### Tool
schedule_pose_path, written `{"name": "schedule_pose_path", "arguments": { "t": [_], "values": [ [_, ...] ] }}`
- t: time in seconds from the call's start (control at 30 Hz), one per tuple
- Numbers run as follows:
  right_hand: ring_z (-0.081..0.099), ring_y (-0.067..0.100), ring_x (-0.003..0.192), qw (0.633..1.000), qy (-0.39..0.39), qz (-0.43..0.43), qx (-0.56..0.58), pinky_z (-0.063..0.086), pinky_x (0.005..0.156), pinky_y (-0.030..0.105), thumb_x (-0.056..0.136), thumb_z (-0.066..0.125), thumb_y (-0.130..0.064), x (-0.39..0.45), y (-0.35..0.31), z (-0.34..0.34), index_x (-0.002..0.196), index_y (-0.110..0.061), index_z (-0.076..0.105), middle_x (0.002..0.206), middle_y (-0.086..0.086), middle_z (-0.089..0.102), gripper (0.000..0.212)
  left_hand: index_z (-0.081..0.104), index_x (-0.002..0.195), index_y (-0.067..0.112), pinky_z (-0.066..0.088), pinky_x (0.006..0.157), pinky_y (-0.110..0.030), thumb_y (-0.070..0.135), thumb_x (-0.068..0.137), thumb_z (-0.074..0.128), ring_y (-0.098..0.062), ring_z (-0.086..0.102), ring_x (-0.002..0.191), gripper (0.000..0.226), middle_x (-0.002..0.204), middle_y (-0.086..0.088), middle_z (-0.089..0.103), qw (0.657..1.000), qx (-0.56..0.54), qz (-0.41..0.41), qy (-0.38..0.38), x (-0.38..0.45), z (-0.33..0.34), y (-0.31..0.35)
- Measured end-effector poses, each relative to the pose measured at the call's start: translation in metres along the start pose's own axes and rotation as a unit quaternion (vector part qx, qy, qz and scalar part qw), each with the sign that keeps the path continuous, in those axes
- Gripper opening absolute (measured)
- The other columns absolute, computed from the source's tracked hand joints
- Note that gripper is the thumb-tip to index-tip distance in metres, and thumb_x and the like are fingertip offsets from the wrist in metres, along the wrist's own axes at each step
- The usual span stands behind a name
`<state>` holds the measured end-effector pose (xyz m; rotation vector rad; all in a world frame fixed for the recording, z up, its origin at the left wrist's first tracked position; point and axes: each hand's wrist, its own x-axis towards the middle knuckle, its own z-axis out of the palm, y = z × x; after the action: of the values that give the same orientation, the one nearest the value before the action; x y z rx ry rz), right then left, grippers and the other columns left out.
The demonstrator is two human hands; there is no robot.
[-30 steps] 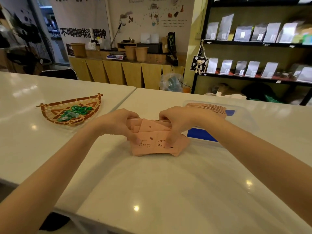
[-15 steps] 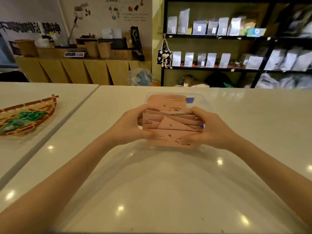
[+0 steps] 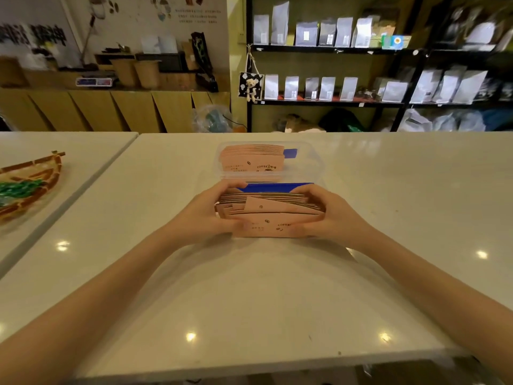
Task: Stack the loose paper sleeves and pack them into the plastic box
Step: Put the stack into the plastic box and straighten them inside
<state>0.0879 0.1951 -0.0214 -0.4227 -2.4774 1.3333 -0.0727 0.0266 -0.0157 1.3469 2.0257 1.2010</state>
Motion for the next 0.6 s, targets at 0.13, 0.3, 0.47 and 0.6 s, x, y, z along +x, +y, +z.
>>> {"name": "schedule_pose_path", "arguments": {
  "t": [0.13, 0.3, 0.47, 0.6],
  "values": [
    [0.058, 0.005, 0.101, 0.999, 0.003, 0.017, 0.049, 0.053, 0.077, 0.016, 0.062, 0.080, -0.016, -0.003, 0.004, -0.001, 0.117, -0.029, 0.046, 0.111, -0.018, 0.056, 0.066, 0.036, 0.119, 0.036, 0.047, 0.076, -0.010, 0.011, 0.069, 0.072, 0.004, 0.054, 0.097, 0.067, 0.105, 0.025, 0.051, 0.999, -0.033, -0.018, 0.005, -0.005, 0.002, -0.001],
    [0.058, 0.017, 0.108, 0.983, 0.019, 0.048, 0.178, 0.057, 0.079, 0.031, 0.063, 0.074, 0.005, -0.003, 0.009, 0.000, 0.125, -0.025, 0.042, 0.119, -0.001, 0.056, 0.076, 0.034, 0.119, 0.036, 0.051, 0.067, -0.008, 0.003, 0.070, 0.070, 0.004, 0.055, 0.092, 0.069, 0.103, 0.025, 0.050, 0.995, -0.098, -0.032, 0.019, -0.007, 0.007, 0.001],
    [0.059, 0.020, 0.108, 0.971, 0.016, 0.052, 0.233, 0.058, 0.077, 0.034, 0.053, 0.070, -0.001, -0.002, 0.007, 0.009, 0.131, -0.027, 0.034, 0.121, -0.002, 0.054, 0.089, 0.037, 0.121, 0.035, 0.053, 0.070, -0.012, -0.002, 0.068, 0.070, 0.008, 0.060, 0.092, 0.073, 0.110, 0.019, 0.055, 0.988, -0.145, -0.044, 0.027, -0.006, 0.012, -0.005],
    [0.059, 0.011, 0.097, 0.978, 0.049, 0.040, 0.201, 0.056, 0.067, 0.016, 0.059, 0.076, -0.001, -0.002, 0.003, 0.020, 0.129, -0.026, 0.033, 0.108, -0.013, 0.053, 0.085, 0.024, 0.134, 0.029, 0.053, 0.079, -0.016, 0.000, 0.069, 0.070, -0.004, 0.055, 0.106, 0.084, 0.120, 0.012, 0.051, 0.989, -0.137, -0.047, 0.027, -0.006, 0.017, -0.005]
  ]
}}
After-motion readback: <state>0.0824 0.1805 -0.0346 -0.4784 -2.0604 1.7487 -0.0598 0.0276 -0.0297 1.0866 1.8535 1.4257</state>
